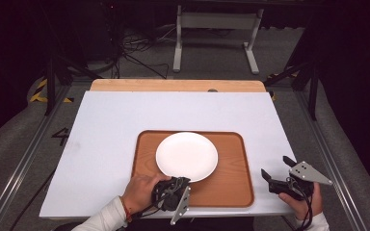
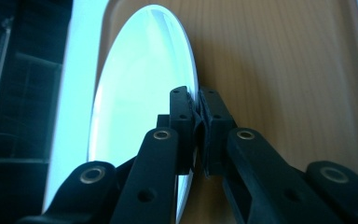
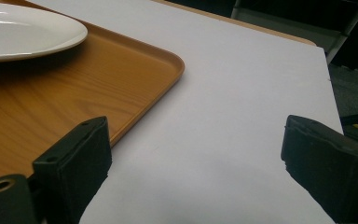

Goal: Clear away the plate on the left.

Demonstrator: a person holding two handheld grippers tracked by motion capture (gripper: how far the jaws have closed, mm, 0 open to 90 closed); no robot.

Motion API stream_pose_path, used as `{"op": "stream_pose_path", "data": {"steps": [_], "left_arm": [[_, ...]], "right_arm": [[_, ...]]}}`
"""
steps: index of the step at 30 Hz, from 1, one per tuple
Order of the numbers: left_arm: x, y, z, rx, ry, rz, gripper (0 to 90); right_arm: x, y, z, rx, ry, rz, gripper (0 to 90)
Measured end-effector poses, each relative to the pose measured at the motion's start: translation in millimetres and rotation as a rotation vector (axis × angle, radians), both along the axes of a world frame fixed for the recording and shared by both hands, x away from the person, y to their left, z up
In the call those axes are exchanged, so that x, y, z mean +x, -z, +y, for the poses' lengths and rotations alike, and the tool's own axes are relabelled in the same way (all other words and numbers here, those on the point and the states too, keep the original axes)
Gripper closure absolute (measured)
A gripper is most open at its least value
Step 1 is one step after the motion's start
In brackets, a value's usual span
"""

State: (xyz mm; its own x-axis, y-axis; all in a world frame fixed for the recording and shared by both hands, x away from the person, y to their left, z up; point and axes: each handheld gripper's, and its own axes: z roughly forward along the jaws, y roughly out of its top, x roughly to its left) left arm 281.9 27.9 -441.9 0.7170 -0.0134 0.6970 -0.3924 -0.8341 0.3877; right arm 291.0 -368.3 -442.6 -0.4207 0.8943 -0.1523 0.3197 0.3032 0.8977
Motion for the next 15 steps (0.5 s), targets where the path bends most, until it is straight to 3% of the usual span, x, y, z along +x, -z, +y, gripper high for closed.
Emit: {"op": "stream_pose_path", "data": {"steps": [3,10,12,14,15], "left_arm": [[1.6,0.7,1.0,-0.027,0.001,0.034,84.0],[4.4,4.0,-0.7,-0.019,0.026,0.095,82.6],[3.4,4.5,-1.0,-0.032,0.038,0.132,82.2],[1.9,4.0,-2.2,-0.024,0.039,0.109,82.4],[2.4,3.3,-1.8,-0.045,0.038,0.121,82.1]], "right_arm": [[-0.1,0.3,0.6,-0.005,-0.002,0.004,9.1],[0.3,0.6,0.4,-0.004,0.000,0.007,9.0],[0.2,0.6,0.5,-0.004,0.000,0.006,9.1],[0.3,0.7,0.4,-0.005,-0.001,0.006,9.0],[0.3,0.8,0.5,-0.005,-0.001,0.007,9.0]]}}
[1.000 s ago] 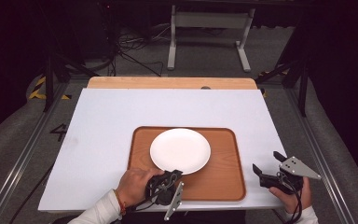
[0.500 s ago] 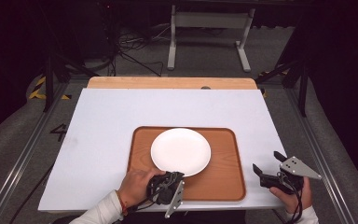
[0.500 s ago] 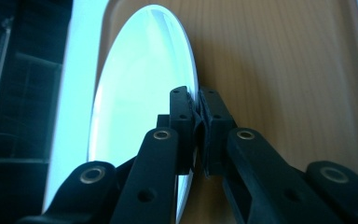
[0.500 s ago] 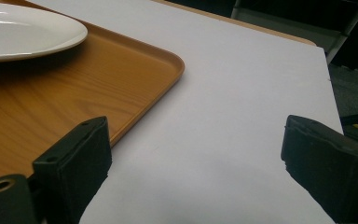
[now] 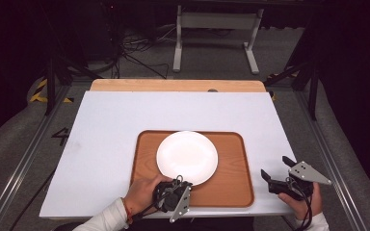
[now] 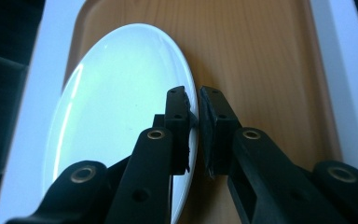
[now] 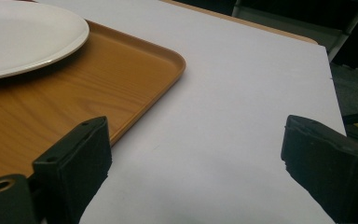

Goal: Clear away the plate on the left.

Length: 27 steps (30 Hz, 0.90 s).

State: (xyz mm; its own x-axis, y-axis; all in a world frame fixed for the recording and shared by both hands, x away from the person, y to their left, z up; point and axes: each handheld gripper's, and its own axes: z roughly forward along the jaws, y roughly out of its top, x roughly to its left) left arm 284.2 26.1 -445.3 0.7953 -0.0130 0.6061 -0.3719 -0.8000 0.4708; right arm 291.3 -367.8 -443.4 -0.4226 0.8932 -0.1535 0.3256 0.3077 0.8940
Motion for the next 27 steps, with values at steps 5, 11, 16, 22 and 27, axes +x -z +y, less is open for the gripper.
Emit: {"op": "stream_pose_path", "data": {"steps": [5,11,16,22,27], "left_arm": [[3.8,-1.1,3.5,-0.021,0.001,0.056,81.8],[5.9,-3.0,5.0,-0.038,0.008,0.079,80.5],[6.4,-6.5,7.5,-0.063,0.009,0.096,77.5],[10.8,-14.8,14.7,-0.118,-0.004,0.115,72.6],[14.2,-20.3,20.4,-0.152,-0.019,0.113,66.8]], "right_arm": [[0.3,0.5,0.3,0.000,-0.004,0.000,9.0],[0.7,1.2,-0.3,0.002,-0.002,0.003,9.0],[0.6,1.4,0.4,-0.001,-0.007,0.004,9.0],[1.2,1.9,0.0,0.002,-0.004,0.007,9.0],[0.8,1.5,-0.4,0.004,-0.002,0.006,9.0]]}}
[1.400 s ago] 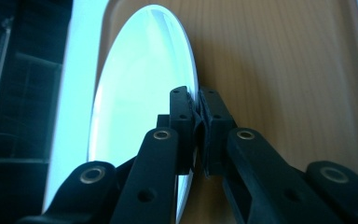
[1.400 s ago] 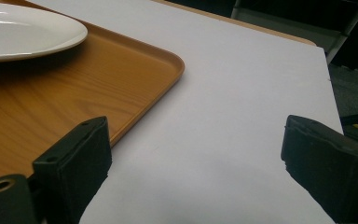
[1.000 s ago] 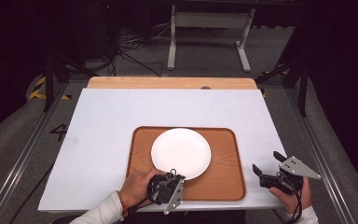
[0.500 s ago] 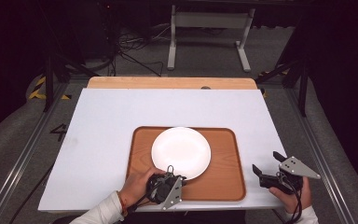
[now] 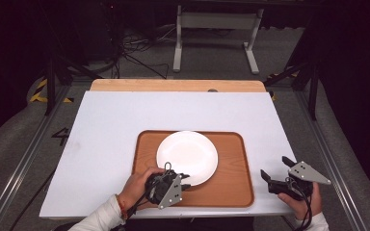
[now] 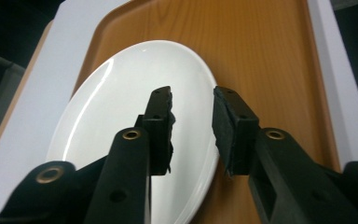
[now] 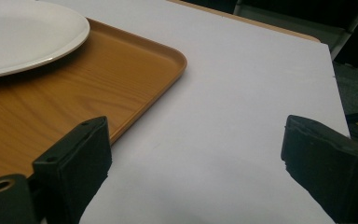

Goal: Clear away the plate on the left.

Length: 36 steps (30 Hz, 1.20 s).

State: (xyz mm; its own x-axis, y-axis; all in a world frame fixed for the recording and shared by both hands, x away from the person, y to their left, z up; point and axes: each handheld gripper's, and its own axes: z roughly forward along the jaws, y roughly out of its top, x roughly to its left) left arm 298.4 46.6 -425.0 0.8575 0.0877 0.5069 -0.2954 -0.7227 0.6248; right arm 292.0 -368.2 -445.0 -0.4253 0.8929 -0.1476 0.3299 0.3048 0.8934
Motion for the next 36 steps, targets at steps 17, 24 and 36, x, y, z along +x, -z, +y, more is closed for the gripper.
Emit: {"op": "stream_pose_path", "data": {"steps": [17,24,36], "left_arm": [[7.5,-17.5,17.5,-0.070,-0.069,-0.029,46.5],[11.7,-25.0,28.1,-0.106,-0.138,-0.034,29.1],[27.0,-27.1,46.6,-0.110,-0.202,-0.005,13.2]], "right_arm": [[0.1,0.1,1.0,-0.004,-0.001,0.002,9.1],[-0.2,-0.2,0.0,-0.003,0.002,0.000,9.1],[-0.7,-0.4,0.2,-0.001,0.005,-0.004,9.1]]}}
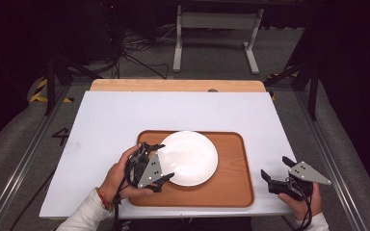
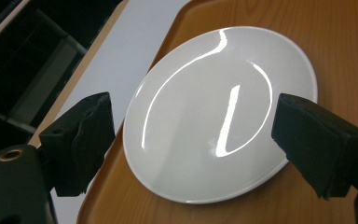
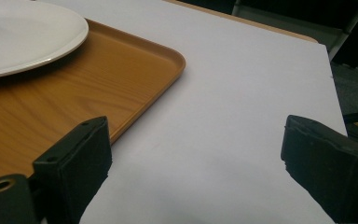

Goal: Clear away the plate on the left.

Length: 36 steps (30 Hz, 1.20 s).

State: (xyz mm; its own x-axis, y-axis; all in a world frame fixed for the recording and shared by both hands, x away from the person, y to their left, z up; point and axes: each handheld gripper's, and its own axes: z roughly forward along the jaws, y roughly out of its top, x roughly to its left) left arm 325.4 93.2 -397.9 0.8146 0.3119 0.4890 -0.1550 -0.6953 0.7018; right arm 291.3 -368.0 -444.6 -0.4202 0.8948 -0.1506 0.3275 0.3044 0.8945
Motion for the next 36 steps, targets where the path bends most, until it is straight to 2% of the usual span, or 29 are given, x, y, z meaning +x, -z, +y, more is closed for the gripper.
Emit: {"op": "stream_pose_path", "data": {"steps": [2,8,13,16,20,26,29,36], "left_arm": [[2.5,0.4,3.6,0.010,-0.008,0.007,11.5],[8.5,1.7,17.0,0.004,-0.043,0.008,11.0],[16.0,3.7,32.1,-0.008,-0.077,0.037,11.0],[18.2,6.1,38.1,0.005,-0.101,0.058,11.1],[19.1,6.6,42.7,0.011,-0.103,0.050,11.1],[20.8,8.9,52.8,0.004,-0.133,0.047,12.3],[22.9,11.0,61.5,0.016,-0.156,0.043,12.3],[24.8,13.7,78.9,0.011,-0.200,0.054,12.4]], "right_arm": [[0.2,0.1,-0.4,0.001,0.002,0.000,9.1],[-0.2,0.3,-0.5,-0.001,0.000,-0.002,10.1],[-0.4,0.5,0.5,-0.006,0.000,-0.003,10.0],[-0.1,0.5,-0.2,-0.003,0.003,-0.004,9.9],[0.0,0.3,0.1,-0.005,0.005,-0.004,9.8],[-0.2,0.1,0.1,-0.003,0.006,-0.005,9.7],[0.2,0.7,-0.5,-0.001,0.009,-0.001,9.8],[0.4,0.8,-0.8,-0.003,0.010,-0.002,9.7]]}}
